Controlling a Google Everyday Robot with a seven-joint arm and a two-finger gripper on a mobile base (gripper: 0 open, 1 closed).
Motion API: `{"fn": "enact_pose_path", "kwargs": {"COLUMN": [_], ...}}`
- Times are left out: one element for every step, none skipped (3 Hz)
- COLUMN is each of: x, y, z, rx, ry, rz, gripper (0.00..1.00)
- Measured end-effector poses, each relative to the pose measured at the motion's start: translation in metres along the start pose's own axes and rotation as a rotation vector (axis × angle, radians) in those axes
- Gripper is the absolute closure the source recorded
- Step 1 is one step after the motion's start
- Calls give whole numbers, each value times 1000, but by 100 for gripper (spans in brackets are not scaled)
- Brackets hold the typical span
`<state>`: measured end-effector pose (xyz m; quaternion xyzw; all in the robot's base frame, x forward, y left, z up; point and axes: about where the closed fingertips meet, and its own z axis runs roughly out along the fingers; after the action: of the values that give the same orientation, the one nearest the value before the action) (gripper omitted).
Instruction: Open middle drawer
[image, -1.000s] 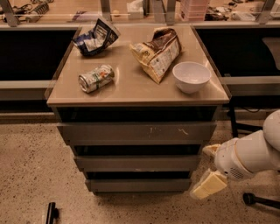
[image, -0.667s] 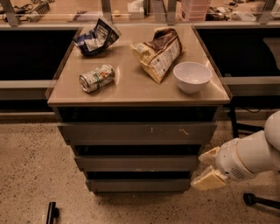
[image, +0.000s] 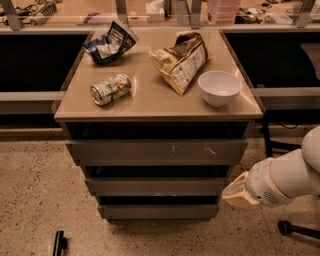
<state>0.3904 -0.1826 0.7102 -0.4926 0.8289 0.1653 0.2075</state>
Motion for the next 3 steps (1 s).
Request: {"fn": "enact_pose_path", "kwargs": {"x": [7,15,8], "y": [-6,-8,-29], "z": [17,72,132], "rx": [25,21,47], "ry": [-79,-256,-393], "rz": [39,101,142], "gripper": [100,100,100]}}
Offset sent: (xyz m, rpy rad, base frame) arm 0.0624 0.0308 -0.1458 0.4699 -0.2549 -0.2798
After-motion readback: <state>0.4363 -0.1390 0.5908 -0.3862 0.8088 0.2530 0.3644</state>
